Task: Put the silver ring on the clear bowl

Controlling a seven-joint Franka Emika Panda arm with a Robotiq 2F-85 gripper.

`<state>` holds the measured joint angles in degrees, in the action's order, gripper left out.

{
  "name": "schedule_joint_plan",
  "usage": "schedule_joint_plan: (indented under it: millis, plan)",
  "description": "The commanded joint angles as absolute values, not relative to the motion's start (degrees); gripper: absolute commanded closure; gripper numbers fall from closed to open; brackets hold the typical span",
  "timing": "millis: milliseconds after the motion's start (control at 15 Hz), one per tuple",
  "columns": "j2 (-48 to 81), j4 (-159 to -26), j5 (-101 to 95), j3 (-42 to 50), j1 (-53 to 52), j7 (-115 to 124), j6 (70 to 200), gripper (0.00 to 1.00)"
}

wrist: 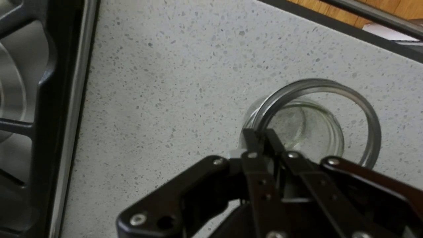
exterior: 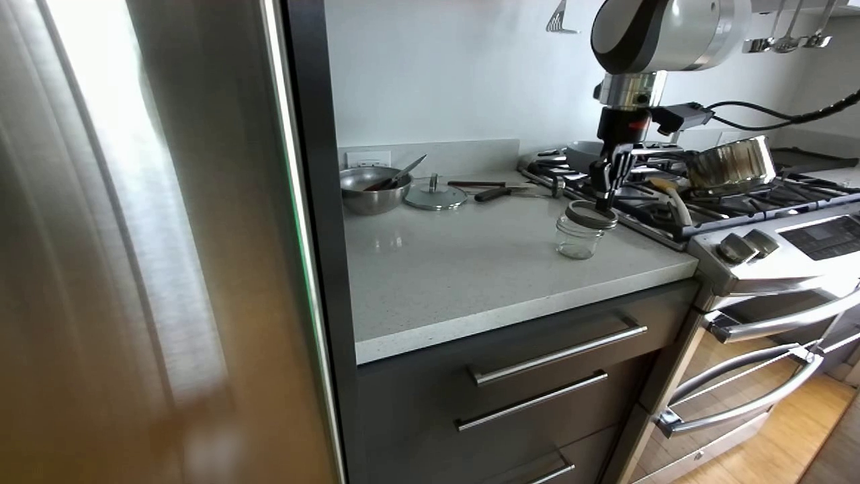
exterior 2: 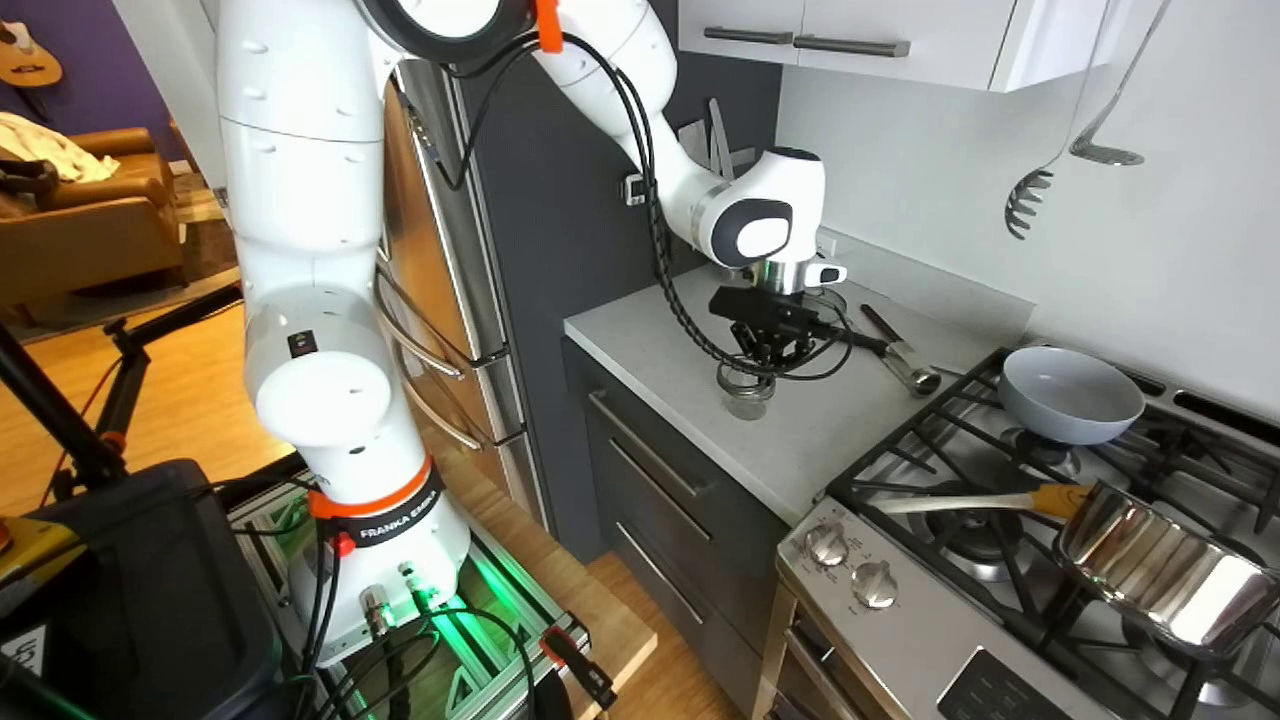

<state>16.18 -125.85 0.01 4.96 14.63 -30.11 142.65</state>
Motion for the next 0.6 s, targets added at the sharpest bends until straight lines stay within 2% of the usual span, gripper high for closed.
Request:
schedule_joint_plan:
  millis: [0,533]
  plan:
    - [17.2,-125.1,1.7,4.8,15.4,-30.1,143.1,0.98]
    - [18.7,-123.1,2.5,4.5,15.8,-30.6,142.1,0.98]
